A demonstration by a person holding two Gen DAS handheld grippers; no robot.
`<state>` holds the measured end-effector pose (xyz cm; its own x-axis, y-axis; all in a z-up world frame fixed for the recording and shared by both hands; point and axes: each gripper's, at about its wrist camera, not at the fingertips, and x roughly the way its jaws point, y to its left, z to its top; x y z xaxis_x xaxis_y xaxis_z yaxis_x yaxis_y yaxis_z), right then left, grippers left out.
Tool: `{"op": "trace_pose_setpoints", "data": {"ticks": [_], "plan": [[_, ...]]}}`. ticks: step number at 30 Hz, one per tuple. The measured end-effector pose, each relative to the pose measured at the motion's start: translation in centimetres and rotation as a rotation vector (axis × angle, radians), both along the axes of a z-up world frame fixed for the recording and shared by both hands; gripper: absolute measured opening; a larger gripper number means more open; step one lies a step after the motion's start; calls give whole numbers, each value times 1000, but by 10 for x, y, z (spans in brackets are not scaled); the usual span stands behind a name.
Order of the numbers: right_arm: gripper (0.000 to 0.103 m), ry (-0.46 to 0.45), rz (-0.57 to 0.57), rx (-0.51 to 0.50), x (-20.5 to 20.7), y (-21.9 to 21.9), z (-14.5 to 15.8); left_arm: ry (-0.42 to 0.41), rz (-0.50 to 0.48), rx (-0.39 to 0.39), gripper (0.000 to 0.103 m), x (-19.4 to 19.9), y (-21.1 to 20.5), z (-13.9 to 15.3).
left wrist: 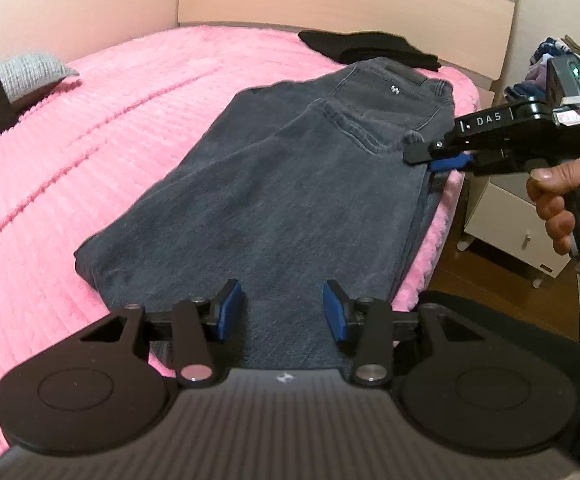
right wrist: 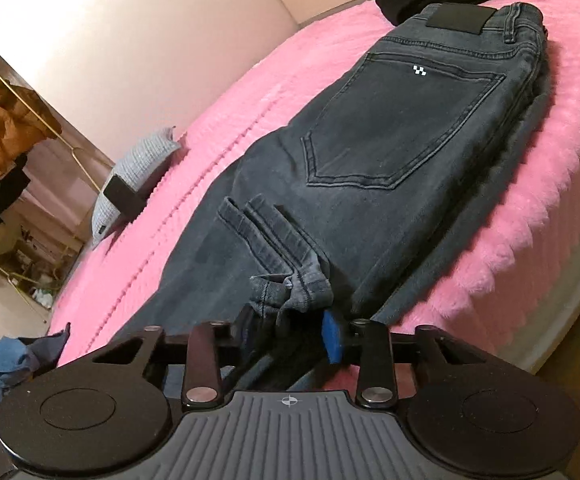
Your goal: Fold clothes
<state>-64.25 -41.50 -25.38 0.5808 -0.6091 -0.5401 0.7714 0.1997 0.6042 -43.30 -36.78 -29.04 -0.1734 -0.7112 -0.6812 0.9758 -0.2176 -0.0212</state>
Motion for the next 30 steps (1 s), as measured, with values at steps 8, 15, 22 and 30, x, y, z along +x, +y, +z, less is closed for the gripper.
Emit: {"op": "trace_pose_setpoints", "data": {"ticks": [8, 15, 22, 30], "plan": [[22, 77, 12, -35, -16, -4, 3, -11, -27, 28, 39, -9, -9, -6], [43, 213, -21, -208, -13, 26, 29, 35, 6, -15, 39, 10, -5, 11], [43, 268, 77, -279, 6, 25, 22, 1, 107, 68, 35, 40, -34, -7], [46, 255, 86, -194, -3, 33, 11, 65, 132, 59, 35, 60, -20, -6]]}}
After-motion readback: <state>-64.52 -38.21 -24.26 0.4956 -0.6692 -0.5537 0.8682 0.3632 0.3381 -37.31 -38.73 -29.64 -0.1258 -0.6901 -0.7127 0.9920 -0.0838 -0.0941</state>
